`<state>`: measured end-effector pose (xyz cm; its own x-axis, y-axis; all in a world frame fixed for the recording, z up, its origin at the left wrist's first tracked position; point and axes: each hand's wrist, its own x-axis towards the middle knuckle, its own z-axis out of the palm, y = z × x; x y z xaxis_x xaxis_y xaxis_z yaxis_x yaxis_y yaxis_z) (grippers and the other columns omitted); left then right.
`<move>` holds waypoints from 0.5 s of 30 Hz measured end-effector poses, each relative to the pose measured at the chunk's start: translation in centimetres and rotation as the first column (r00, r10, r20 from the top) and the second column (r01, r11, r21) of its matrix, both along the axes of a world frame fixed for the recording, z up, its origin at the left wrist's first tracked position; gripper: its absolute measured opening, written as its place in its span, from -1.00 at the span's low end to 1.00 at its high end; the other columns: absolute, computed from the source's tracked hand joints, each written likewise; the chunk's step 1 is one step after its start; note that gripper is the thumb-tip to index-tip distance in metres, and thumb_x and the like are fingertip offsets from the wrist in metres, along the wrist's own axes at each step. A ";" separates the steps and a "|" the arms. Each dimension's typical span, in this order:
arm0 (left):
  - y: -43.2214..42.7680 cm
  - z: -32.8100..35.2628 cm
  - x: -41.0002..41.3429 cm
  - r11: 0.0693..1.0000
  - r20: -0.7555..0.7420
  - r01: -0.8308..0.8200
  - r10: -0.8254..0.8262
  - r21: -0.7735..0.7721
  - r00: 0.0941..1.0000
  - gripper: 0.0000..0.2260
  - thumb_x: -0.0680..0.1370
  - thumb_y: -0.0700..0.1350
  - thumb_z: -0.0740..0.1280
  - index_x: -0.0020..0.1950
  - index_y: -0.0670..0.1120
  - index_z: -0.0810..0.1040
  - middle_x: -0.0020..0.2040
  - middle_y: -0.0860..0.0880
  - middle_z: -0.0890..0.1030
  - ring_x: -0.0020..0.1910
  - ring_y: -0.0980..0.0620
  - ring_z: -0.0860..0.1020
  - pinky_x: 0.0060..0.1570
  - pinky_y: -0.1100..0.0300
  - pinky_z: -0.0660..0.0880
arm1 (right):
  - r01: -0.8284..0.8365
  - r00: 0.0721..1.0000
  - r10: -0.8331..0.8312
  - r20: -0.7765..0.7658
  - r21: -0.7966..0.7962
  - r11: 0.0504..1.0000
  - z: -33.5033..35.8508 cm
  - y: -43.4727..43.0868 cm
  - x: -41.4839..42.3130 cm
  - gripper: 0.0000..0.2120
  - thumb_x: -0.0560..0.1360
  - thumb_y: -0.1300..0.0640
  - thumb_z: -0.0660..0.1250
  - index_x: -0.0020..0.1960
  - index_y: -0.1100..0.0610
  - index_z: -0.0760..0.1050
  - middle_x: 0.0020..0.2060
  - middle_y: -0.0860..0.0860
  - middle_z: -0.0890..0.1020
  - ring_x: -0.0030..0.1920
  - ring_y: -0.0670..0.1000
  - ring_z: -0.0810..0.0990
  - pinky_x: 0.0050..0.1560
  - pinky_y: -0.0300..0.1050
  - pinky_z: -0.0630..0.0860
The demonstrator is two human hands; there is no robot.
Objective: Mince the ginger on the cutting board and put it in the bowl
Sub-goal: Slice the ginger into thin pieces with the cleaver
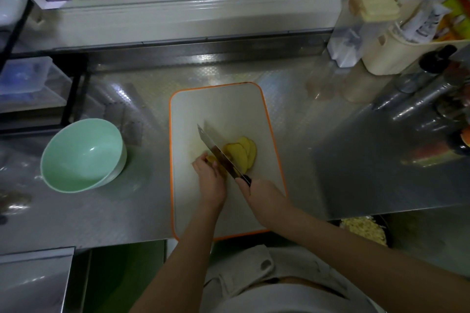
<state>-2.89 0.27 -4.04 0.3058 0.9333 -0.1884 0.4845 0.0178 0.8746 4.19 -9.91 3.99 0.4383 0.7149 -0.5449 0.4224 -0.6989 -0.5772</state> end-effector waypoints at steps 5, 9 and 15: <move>-0.1 0.0 0.1 1.000 -0.001 0.007 -0.007 0.006 1.000 -0.69 0.60 -0.31 0.05 0.35 -0.34 0.22 0.27 -0.26 0.26 0.21 -0.12 0.35 0.14 0.24 0.32 | -0.036 0.997 0.037 0.074 -0.025 0.999 0.1 2.1 -0.3 -0.52 0.61 -0.14 -0.02 0.00 0.23 0.47 -0.20 0.11 0.50 -0.18 0.11 0.51 -0.23 -0.14 0.36; 0.1 -0.1 0.2 1.000 -0.018 0.021 -0.021 0.010 1.000 -0.69 0.60 -0.31 0.07 0.33 -0.35 0.22 0.26 -0.28 0.26 0.21 -0.16 0.35 0.14 0.23 0.31 | -0.036 0.998 0.039 0.049 -0.049 0.998 0.1 3.1 0.1 -0.51 0.61 -0.14 -0.02 -0.08 0.23 0.48 -0.21 0.14 0.52 -0.22 0.06 0.46 -0.33 -0.18 0.31; 0.3 0.1 0.2 0.999 -0.033 0.046 -0.046 0.005 0.998 -0.70 0.60 -0.29 0.06 0.33 -0.32 0.23 0.25 -0.24 0.26 0.20 -0.12 0.35 0.14 0.29 0.26 | -0.007 0.999 0.006 -0.054 -0.017 1.000 0.7 1.0 0.3 -0.58 0.62 -0.09 0.02 -0.34 0.08 0.29 -0.39 0.00 0.43 -0.40 -0.03 0.39 -0.39 -0.19 0.27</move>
